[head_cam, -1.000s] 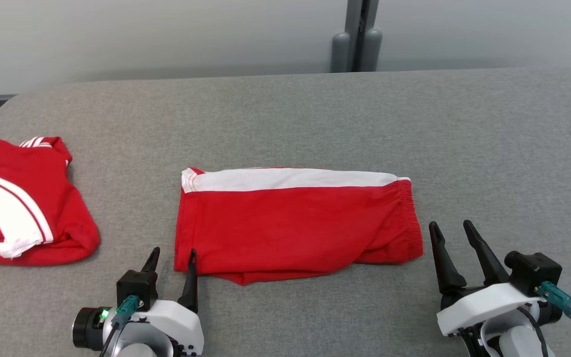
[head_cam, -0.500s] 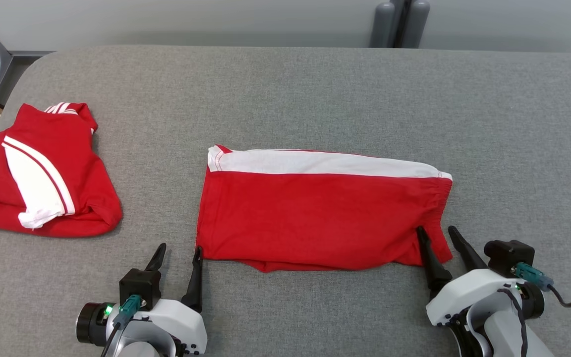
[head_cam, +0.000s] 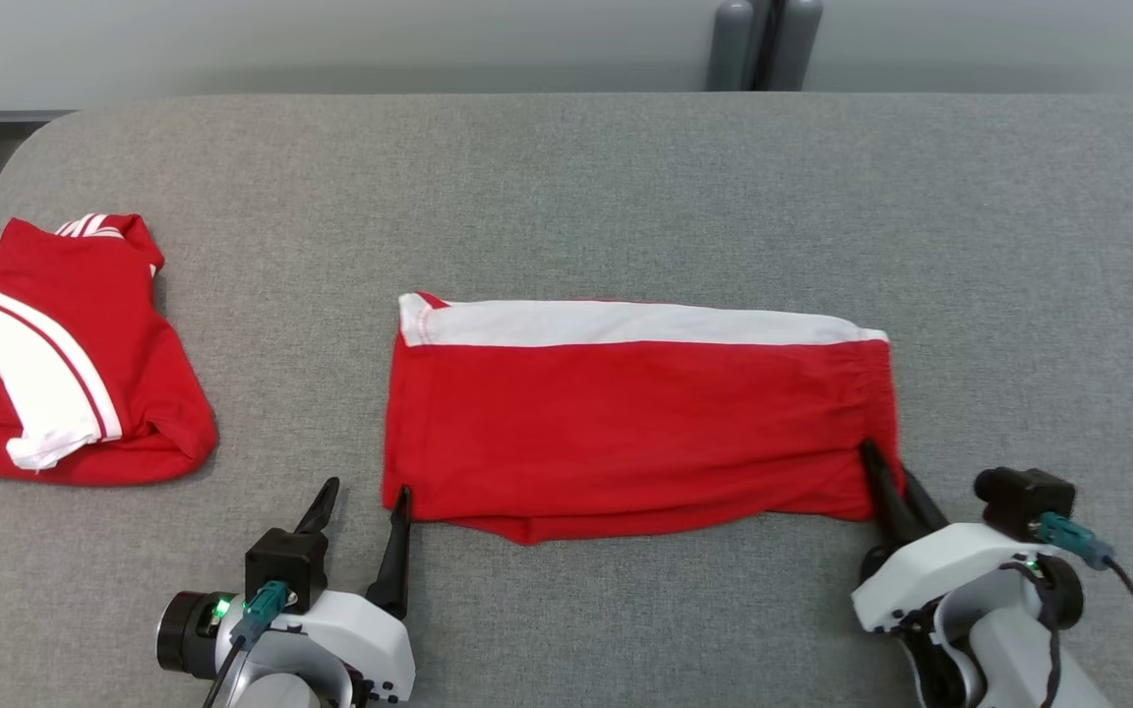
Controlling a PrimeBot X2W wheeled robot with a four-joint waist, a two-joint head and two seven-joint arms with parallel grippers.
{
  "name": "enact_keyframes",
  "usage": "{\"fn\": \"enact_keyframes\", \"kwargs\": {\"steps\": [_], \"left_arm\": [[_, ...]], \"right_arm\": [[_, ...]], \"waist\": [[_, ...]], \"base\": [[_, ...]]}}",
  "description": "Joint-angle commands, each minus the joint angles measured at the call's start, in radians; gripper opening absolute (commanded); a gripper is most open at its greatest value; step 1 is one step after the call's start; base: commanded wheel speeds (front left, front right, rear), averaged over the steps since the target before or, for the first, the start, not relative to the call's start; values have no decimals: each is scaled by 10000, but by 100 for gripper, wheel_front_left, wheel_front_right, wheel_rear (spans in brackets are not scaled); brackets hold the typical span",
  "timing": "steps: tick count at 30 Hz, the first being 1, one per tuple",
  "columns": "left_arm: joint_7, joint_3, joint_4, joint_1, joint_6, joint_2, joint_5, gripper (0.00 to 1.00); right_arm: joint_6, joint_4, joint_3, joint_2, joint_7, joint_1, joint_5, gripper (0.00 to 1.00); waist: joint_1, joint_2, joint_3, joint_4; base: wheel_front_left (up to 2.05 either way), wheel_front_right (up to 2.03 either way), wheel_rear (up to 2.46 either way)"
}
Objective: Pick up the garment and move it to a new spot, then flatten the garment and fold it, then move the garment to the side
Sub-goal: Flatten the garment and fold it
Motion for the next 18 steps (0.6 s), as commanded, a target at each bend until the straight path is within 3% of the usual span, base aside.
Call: {"fn": "enact_keyframes", "kwargs": {"steps": [1,6,11,13,18], "left_arm": [[-48,20,3,-145,-56,30,67,100],[-48,-73,26,-20,-119,24,45,100],[-48,-203,93,106,-126,23,-44,100],[-48,-247,122,153,-145,24,-78,100],[-48,-497,215,257,-92,23,-229,100]], "right_arm": [[-8,16,-284,-196,29,165,-113,0],[-5,-401,-1168,-268,18,-6,-606,0],[-5,-759,-1422,-455,17,-241,-928,0],[-5,-955,-1207,-474,18,-351,-958,0],[-3,-1681,519,-376,19,-483,-581,0]], "waist": [[0,0,-40,-47],[0,0,-192,-174],[0,0,-353,-265],[0,0,-423,-285],[0,0,-677,-244]], "base": [[0,0,0],[0,0,0],[0,0,0],[0,0,0],[0,0,0]]}}
